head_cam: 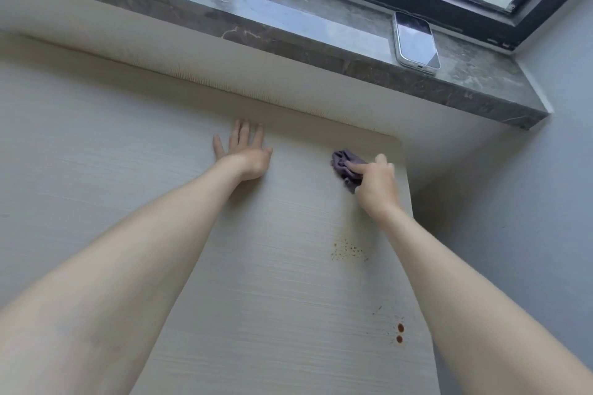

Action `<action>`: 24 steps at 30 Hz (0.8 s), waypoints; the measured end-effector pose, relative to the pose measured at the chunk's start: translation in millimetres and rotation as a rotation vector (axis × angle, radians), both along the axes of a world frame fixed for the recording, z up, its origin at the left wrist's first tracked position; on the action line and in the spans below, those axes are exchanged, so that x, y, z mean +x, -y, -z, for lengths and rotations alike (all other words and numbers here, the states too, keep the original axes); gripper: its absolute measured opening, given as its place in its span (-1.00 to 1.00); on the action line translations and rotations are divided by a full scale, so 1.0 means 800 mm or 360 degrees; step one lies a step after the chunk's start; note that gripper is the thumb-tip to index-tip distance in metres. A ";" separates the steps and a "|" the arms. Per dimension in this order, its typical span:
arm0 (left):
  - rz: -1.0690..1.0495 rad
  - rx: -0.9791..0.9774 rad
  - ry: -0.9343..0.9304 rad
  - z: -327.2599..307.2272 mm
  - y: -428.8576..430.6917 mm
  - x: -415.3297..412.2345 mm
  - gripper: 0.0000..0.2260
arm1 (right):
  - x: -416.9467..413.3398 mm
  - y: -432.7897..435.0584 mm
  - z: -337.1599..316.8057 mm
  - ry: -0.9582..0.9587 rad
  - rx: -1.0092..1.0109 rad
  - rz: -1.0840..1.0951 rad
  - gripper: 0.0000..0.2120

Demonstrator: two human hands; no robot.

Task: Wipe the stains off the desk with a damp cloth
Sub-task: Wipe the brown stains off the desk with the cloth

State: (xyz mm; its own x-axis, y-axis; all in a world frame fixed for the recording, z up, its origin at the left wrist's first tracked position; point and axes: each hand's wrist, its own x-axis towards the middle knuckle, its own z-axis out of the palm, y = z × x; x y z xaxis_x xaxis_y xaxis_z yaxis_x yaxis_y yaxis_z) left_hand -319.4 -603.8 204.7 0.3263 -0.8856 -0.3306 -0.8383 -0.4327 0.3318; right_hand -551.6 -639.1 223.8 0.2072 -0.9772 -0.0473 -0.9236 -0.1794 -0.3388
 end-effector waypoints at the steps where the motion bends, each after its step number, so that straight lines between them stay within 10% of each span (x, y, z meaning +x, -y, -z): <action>1: 0.0000 0.0006 0.0006 0.001 0.000 0.000 -0.50 | 0.003 0.000 0.002 0.0016 -0.0003 0.0086 -0.66; 24: 0.0038 0.0020 -0.0183 0.004 -0.103 -0.084 -0.47 | 0.004 -0.083 0.000 -0.0140 -0.0007 -0.0332 -0.67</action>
